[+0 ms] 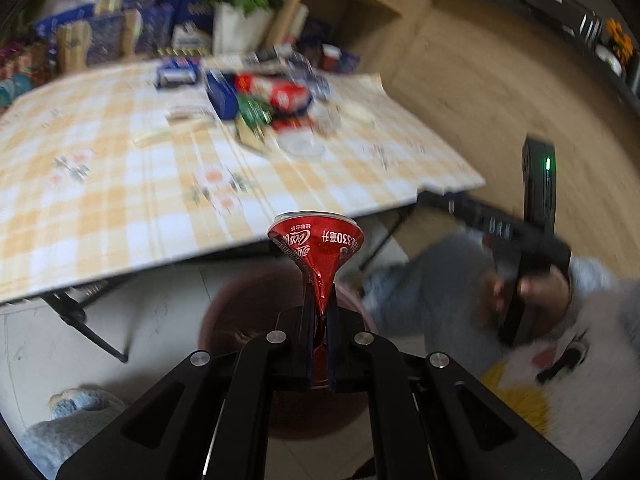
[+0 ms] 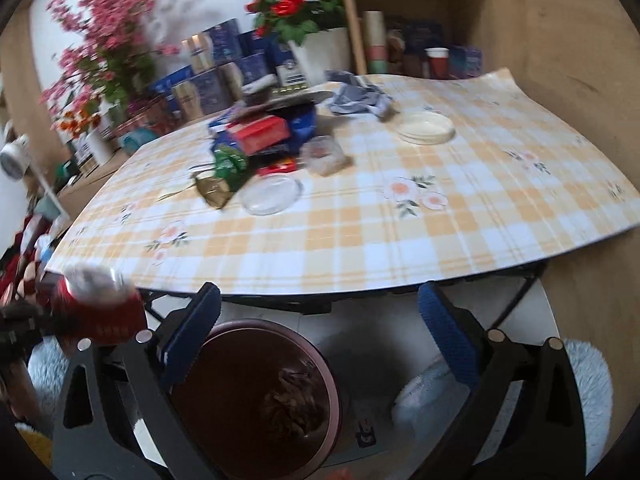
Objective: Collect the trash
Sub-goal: 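Carry the bag and can to the brown bin and release both, then move both tools back over the table toward the remaining trash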
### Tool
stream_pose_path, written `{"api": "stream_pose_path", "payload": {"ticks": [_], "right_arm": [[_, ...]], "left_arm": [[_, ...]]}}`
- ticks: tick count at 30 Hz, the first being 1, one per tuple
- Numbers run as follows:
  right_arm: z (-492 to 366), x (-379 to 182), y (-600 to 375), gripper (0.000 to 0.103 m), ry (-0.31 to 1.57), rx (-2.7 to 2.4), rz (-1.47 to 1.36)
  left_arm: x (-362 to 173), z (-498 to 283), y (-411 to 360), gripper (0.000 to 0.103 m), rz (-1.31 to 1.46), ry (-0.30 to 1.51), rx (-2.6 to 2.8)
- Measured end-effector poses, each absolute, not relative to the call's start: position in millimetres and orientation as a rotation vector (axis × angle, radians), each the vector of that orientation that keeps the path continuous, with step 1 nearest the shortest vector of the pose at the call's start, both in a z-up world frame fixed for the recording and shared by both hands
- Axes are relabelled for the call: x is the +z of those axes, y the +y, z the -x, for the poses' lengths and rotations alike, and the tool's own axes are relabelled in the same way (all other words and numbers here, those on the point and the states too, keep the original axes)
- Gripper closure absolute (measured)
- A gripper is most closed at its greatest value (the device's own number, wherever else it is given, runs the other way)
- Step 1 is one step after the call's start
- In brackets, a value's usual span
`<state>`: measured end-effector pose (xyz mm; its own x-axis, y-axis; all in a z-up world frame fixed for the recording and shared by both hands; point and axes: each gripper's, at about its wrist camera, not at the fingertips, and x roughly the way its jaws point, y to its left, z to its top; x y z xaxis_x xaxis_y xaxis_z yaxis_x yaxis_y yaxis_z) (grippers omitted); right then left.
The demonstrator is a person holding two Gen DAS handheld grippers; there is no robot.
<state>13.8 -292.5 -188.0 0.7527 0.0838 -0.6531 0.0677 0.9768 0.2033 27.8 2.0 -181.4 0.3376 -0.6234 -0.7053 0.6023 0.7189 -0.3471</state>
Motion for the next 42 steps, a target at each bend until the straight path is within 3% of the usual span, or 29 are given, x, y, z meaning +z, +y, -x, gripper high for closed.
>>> {"api": "stream_pose_path", "payload": {"ticks": [11, 31, 32, 34, 35, 36, 37, 39, 42], "right_arm": [[-11.4, -191.6, -291.9, 0.006, 0.735, -0.026, -0.214], [-21.2, -199.3, -295.4, 0.006, 0.772, -0.013, -0.277], [-22.2, -200.0, -296.0, 0.006, 0.774, -0.014, -0.281], [-22.9, -200.6, -297.0, 0.006, 0.775, -0.013, -0.288], [-23.3, -201.1, -297.8, 0.006, 0.776, -0.014, -0.291], [-23.9, -201.9, -298.6, 0.006, 0.78, -0.018, -0.294], [-24.0, -202.6, -299.3, 0.006, 0.781, -0.02, -0.297], [-24.3, -203.6, -301.3, 0.006, 0.783, -0.023, -0.308], [-24.3, -204.1, -302.4, 0.006, 0.784, -0.027, -0.317]], "left_arm": [[-225.8, -46.9, -0.2, 0.098, 0.099, 1.101, -0.769], [-241.3, -61.7, -7.9, 0.098, 0.131, 1.161, -0.764], [-241.4, -62.7, -7.8, 0.096, 0.142, 1.16, -0.764], [-240.6, -64.4, -2.4, 0.077, 0.187, 1.149, -0.761], [-238.8, -63.6, 1.6, 0.06, 0.206, 1.134, -0.75], [-236.2, -63.4, 4.9, 0.053, 0.212, 1.112, -0.734], [-231.7, -62.2, 8.9, 0.052, 0.218, 1.082, -0.714], [-221.7, -59.2, 15.0, 0.038, 0.226, 1.026, -0.685], [-208.7, -54.1, 23.6, 0.026, 0.229, 0.943, -0.624]]}}
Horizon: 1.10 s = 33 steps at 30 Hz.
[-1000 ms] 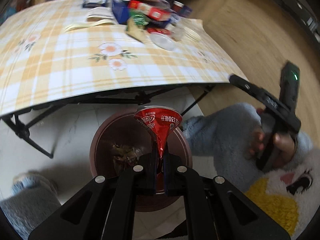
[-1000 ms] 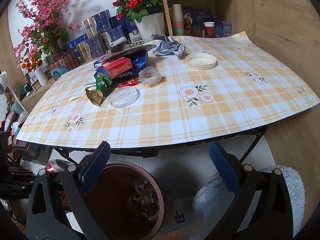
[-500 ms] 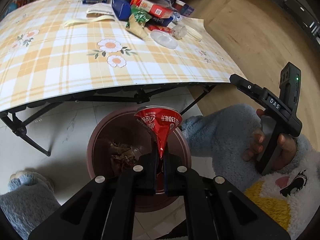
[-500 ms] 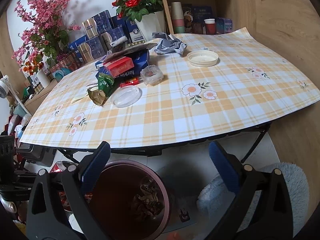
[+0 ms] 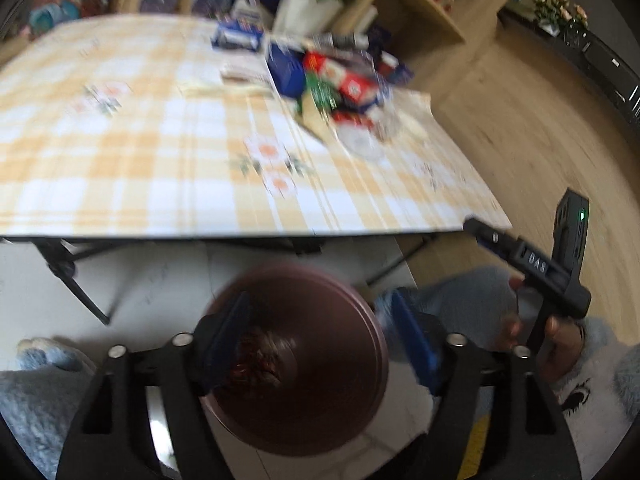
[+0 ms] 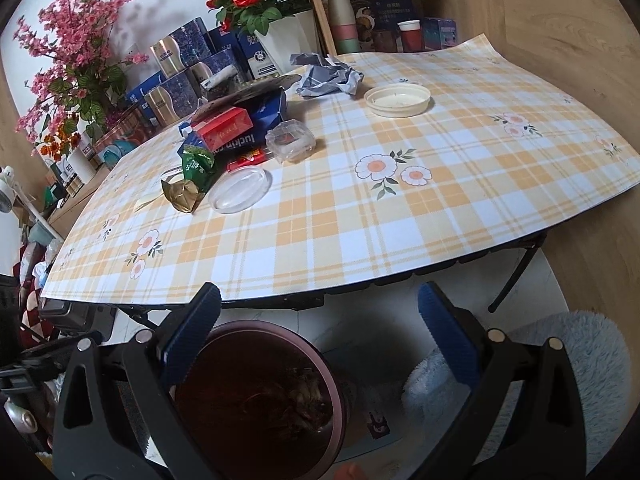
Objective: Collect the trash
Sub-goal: 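Move both tools back over the table toward the remaining trash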
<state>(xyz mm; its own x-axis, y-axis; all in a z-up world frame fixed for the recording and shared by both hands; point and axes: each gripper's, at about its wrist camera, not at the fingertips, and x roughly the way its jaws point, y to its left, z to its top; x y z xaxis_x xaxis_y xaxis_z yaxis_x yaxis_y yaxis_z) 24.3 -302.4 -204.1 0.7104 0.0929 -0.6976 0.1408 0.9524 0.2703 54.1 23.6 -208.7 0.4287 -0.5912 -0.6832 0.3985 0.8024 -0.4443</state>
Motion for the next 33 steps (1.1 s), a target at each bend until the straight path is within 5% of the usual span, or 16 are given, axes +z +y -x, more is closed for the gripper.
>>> {"api": "stream_pose_path", "payload": {"ticks": [8, 33], "right_arm": [[-24.0, -202.5, -298.5, 0.006, 0.78, -0.017, -0.294], [-42.0, -179.4, -318.7, 0.006, 0.743, 0.03, -0.347]], "left_arm": [[-194.3, -57.8, 48.7, 0.012, 0.304, 0.85, -0.475], [-190.5, -60.9, 75.3, 0.011, 0.36, 0.813, -0.309]]}}
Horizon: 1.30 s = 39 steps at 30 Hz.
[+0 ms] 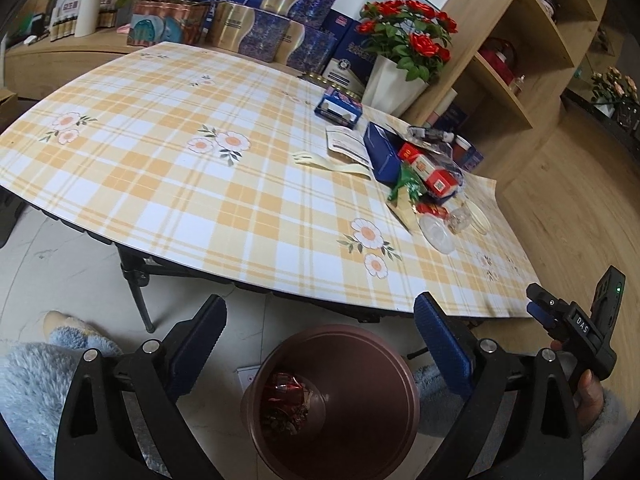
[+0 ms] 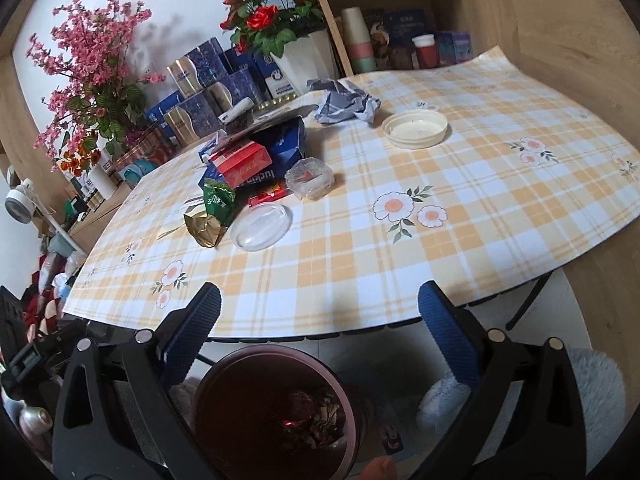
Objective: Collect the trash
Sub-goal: 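Move both tools back over the table toward the remaining trash, then grasp the crumpled grey foil with the right tool while the left tool grasps the blue milk carton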
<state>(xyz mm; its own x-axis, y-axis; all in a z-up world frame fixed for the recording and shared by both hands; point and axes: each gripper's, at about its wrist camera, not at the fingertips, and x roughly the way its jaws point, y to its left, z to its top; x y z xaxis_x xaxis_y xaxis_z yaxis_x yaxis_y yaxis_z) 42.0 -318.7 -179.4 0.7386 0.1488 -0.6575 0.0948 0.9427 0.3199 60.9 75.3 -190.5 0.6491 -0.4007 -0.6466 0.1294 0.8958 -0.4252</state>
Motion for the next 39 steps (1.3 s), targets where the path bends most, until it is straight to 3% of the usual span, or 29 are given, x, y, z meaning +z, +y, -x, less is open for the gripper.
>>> {"api": "stream_pose_path", "payload": {"ticks": [15, 23, 33, 34, 36, 37, 38, 39], "right_arm": [[-127.1, -154.3, -363.0, 0.006, 0.783, -0.051, -0.185], [-252.0, -144.3, -386.2, 0.006, 0.813, -0.003, -0.175], [-391.4, -175.7, -392.1, 0.006, 0.944, -0.02, -0.27], [-398.8, -180.7, -391.8, 0.008, 0.97, -0.026, -0.279], [-406.5, -186.1, -392.5, 0.03, 0.999, -0.041, -0.281], [-409.0, -188.3, -393.3, 0.05, 1.017, -0.03, -0.29], [-407.9, -187.5, -394.8, 0.059, 1.013, -0.019, -0.305], [-405.2, -185.2, -396.1, 0.061, 0.996, -0.016, -0.315]], "left_arm": [[-171.6, -100.0, 67.2, 0.011, 0.204, 0.8, -0.225], [-155.1, -161.4, 58.1, 0.011, 0.215, 0.799, -0.214], [-133.2, -263.0, 53.8, 0.011, 0.271, 0.814, -0.197], [-131.7, -275.2, 52.7, 0.011, 0.279, 0.821, -0.202], [-128.7, -303.8, 47.6, 0.011, 0.288, 0.831, -0.219], [-127.8, -313.4, 44.5, 0.011, 0.285, 0.834, -0.223], [-127.0, -329.9, 38.8, 0.011, 0.274, 0.839, -0.228], [-127.7, -341.1, 33.9, 0.011, 0.261, 0.843, -0.234]]}}
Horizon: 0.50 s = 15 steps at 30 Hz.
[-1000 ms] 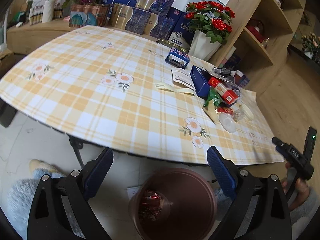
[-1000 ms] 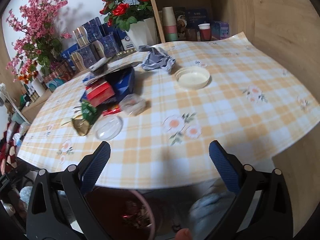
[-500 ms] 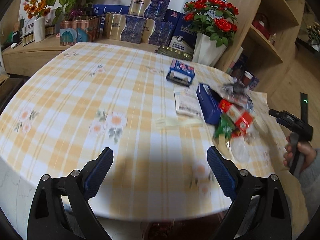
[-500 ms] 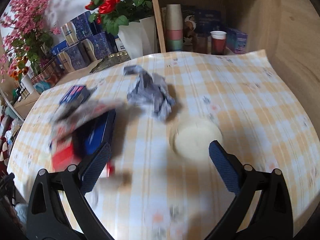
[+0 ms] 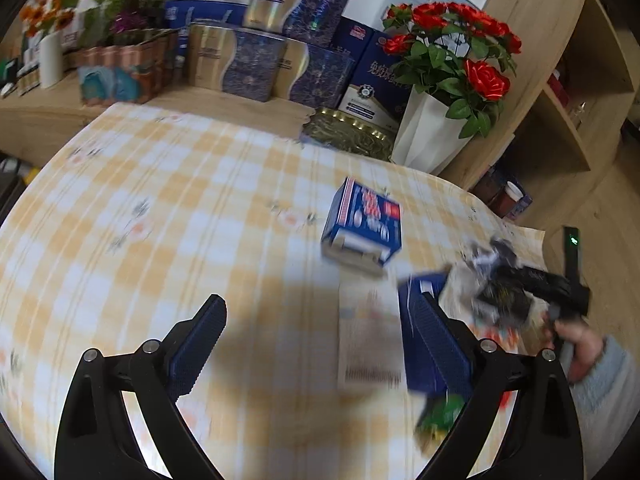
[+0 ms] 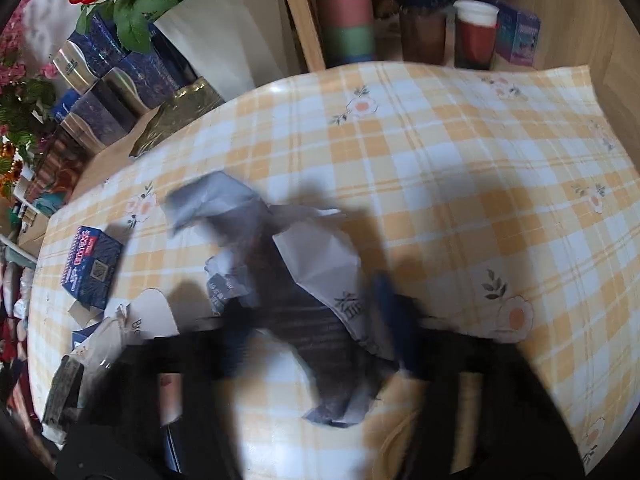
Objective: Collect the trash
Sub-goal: 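Grasp the crumpled grey foil with the right tool while the left tool grasps the blue milk carton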
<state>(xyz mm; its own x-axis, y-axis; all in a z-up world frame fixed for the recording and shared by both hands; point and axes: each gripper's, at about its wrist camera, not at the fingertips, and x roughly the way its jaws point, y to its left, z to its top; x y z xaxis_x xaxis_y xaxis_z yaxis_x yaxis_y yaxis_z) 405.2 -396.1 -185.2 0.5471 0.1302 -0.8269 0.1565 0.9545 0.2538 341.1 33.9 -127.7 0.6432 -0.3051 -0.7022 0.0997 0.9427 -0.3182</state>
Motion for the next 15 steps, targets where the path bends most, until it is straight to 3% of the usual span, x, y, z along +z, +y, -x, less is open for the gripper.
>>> {"api": "stream_pose_path", "payload": {"ticks": [1, 15], "right_arm": [[-400.7, -181.1, -398.0, 0.068, 0.969, -0.014, -0.324], [-322.3, -136.4, -434.8, 0.07, 0.737, 0.012, -0.432]], "left_arm": [[-129.3, -353.0, 28.1, 0.011, 0.244, 0.85, -0.239], [-167.0, -468.5, -65.6, 0.011, -0.023, 0.98, -0.263]]}}
